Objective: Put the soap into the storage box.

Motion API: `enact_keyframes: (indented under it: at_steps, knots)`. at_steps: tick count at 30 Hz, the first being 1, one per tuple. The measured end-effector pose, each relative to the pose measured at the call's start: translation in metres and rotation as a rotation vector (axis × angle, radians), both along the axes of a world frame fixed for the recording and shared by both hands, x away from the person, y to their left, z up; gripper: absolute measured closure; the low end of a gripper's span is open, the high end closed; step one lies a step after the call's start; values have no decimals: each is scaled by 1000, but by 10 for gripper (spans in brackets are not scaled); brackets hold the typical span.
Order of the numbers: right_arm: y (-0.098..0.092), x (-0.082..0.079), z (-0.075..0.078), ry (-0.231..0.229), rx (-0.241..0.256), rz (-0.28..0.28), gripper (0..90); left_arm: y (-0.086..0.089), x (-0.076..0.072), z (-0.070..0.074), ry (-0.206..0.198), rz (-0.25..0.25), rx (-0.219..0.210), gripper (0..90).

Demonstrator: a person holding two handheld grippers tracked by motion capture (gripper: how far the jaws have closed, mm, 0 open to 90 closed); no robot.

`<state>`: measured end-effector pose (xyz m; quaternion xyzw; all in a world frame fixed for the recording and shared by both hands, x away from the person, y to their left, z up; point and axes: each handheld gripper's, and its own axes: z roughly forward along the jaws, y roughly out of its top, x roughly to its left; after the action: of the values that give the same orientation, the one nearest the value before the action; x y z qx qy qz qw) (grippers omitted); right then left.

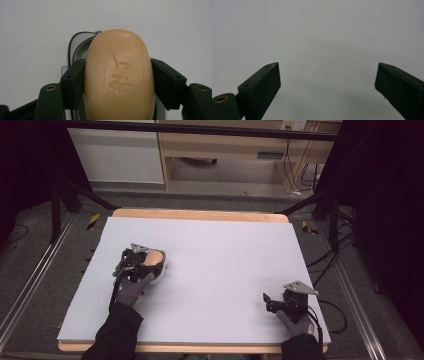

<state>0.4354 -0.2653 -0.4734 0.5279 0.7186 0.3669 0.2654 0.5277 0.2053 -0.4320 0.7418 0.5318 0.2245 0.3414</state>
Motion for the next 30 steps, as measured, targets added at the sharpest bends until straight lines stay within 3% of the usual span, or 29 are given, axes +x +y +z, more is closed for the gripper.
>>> enact_keyframes:
  at_steps: [20, 30]
  knots:
    - [0, 0, 0, -3, -4, 4, 67, 3, -1, 0, -3, -10, -16, 276]
    - [0, 0, 0, -4, -5, 3, 67, 3, -10, 11, -51, -58, -53, 256]
